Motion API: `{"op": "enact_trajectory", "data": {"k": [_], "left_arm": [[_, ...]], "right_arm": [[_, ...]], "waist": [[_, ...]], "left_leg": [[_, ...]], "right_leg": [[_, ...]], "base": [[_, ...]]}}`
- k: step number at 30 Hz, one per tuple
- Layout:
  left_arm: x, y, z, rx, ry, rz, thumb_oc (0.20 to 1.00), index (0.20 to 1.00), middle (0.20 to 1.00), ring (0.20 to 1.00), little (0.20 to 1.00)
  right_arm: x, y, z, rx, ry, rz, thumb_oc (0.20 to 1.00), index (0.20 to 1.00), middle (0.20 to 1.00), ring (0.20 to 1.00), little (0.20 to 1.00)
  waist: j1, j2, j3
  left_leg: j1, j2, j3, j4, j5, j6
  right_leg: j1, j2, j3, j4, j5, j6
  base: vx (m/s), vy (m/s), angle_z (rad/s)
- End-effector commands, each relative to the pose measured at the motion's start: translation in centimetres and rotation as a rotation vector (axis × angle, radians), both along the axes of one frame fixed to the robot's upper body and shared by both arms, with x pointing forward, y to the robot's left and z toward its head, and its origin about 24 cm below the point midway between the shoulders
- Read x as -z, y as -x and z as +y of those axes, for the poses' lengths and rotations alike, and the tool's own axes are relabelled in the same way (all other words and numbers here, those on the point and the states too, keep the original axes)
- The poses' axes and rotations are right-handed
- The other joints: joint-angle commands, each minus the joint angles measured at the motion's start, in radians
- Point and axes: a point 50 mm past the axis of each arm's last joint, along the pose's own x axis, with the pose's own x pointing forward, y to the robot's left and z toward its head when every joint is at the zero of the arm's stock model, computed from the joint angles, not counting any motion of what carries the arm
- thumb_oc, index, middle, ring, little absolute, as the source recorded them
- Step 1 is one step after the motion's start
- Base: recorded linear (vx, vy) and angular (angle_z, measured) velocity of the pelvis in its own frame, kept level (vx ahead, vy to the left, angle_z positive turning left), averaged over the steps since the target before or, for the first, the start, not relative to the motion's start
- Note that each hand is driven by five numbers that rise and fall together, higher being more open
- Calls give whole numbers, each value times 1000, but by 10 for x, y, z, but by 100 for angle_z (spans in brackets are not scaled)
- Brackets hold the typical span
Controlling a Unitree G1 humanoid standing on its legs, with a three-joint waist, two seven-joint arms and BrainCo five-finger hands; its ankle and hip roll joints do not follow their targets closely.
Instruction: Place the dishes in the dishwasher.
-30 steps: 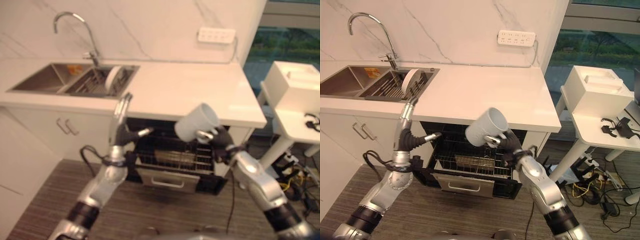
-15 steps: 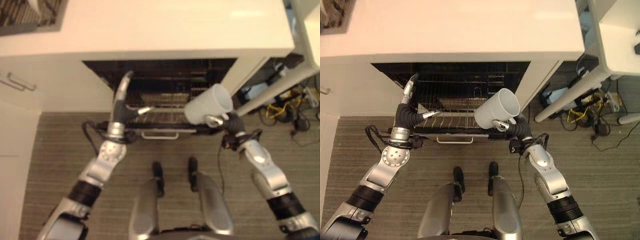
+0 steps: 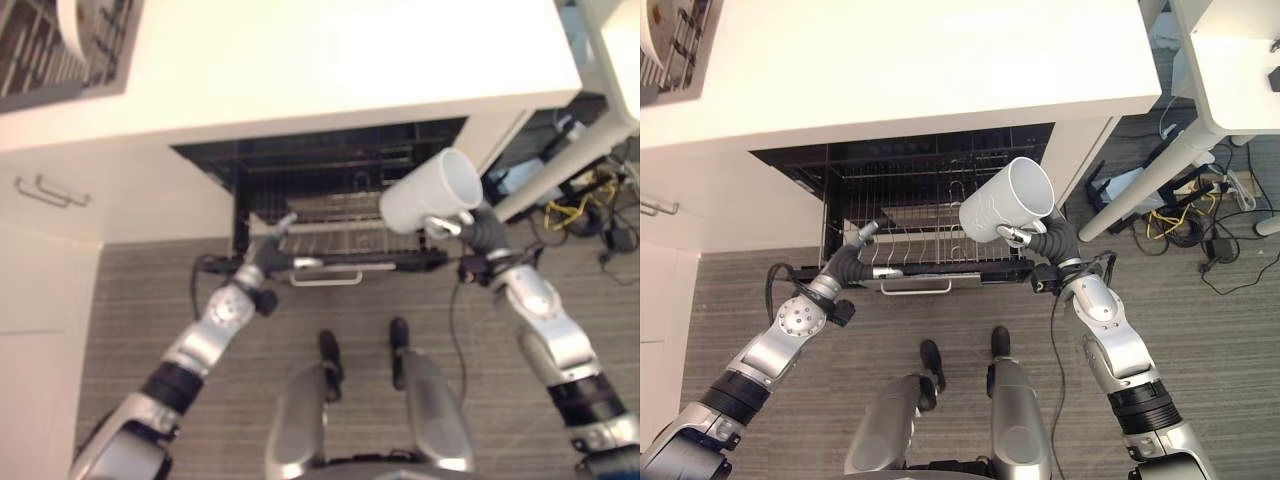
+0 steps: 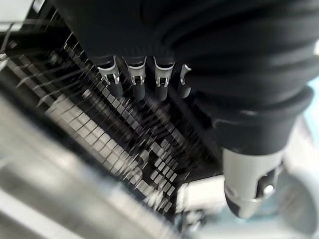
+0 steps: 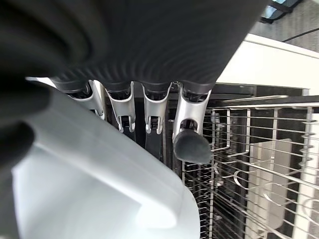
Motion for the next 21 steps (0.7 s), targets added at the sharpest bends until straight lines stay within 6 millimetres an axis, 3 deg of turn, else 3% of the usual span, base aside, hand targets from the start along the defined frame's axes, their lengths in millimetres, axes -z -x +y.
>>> {"op": "enact_trajectory", "data": {"k": [1,3,4,7,11,14,15,17,21], "left_arm": [[18,5,15,21,-148,129,1000,1000,1000,1000,1000],[33,6,27,47,-268,293,1000,1000,1000,1000,1000],[53,13,34,67,-318,484,1000,1000,1000,1000,1000],[71,23,37,88,-362,616,1000,1000,1000,1000,1000],[119,60,26,185,-412,963,1000,1000,1000,1000,1000],[119,60,26,186,-412,963,1000,1000,1000,1000,1000],[137,88,24,374,-647,1211,1000,1000,1000,1000,1000],[139,103,23,503,-811,1316,1000,1000,1000,1000,1000],[129,114,17,613,-832,1390,1000,1000,1000,1000,1000]], "right_arm": [[-15,7,10,-93,-88,-71,200,200,200,200,200],[-14,6,11,-109,-75,-51,200,200,200,200,200],[-12,6,10,-124,-62,-33,200,200,200,200,200],[-10,6,11,-130,-52,-18,200,200,200,200,200],[-9,5,13,-147,-40,15,200,200,200,200,200],[-9,5,13,-147,-39,15,200,200,200,200,200],[-10,3,18,-156,-41,20,200,200,200,200,200],[-12,0,19,-147,-42,10,200,200,200,200,200],[-16,-4,20,-131,-47,-15,200,200,200,200,200]], "waist": [[-25,-33,-109],[-39,-25,-122],[-51,-17,-132],[-62,-13,-140],[-90,-11,-154],[-89,-10,-156],[-102,-19,-150],[-98,-20,-139],[-83,-24,-113]], "left_leg": [[-12,38,-72,56,-81,-21],[2,41,-66,56,-82,-22],[14,43,-59,56,-85,-22],[28,44,-52,56,-89,-22],[51,50,-35,56,-96,-20],[49,50,-34,56,-95,-20],[52,56,-33,56,-96,-20],[44,55,-39,56,-97,-22],[33,53,-49,56,-98,-24]], "right_leg": [[49,-30,32,-33,-41,61],[60,-29,39,-33,-43,61],[68,-31,43,-33,-46,62],[78,-32,46,-33,-50,62],[97,-29,55,-33,-61,59],[95,-28,56,-33,-61,59],[98,-26,57,-33,-65,61],[92,-24,58,-33,-66,62],[87,-27,49,-33,-66,62]], "base": [[93,58,-3],[103,74,-2],[115,86,-5],[90,51,-12],[101,36,-9],[31,-8,-7],[63,-41,-1],[16,-28,-7],[-45,-16,-5]]}}
